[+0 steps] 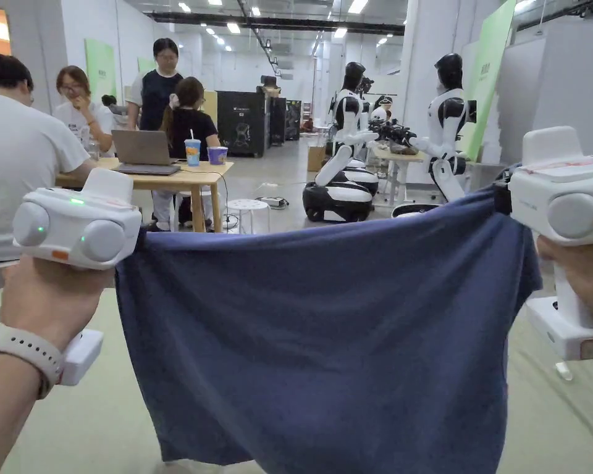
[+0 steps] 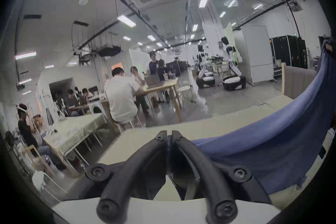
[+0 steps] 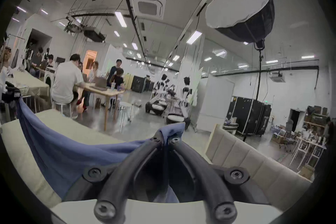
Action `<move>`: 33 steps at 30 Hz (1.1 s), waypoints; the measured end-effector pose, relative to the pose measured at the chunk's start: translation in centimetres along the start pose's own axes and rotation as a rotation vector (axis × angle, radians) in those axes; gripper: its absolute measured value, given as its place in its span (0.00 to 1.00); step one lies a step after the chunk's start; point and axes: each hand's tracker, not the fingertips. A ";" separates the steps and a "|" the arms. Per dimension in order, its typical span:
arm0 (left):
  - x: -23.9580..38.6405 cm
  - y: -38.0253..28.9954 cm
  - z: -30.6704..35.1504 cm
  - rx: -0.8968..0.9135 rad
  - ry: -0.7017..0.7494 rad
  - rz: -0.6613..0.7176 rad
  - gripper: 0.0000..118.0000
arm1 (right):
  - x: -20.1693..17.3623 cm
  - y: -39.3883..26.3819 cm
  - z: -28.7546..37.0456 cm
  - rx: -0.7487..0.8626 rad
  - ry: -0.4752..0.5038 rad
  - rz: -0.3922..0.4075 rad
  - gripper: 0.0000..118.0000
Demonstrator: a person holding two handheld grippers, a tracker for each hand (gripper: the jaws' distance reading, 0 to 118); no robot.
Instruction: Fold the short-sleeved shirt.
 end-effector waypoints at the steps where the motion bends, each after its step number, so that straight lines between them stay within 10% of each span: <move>1: -0.3 1.2 0.1 0.021 0.004 0.001 0.01 | 0.5 0.6 -0.8 0.019 -0.017 0.001 0.03; 19: -1.1 -3.5 -0.2 -0.023 0.015 0.043 0.01 | -0.1 -6.6 -2.0 -0.066 -0.002 -0.075 0.03; 33: -1.5 -20.0 15.0 -0.182 -0.124 0.112 0.01 | -0.8 -23.4 15.5 -0.280 0.125 -0.028 0.03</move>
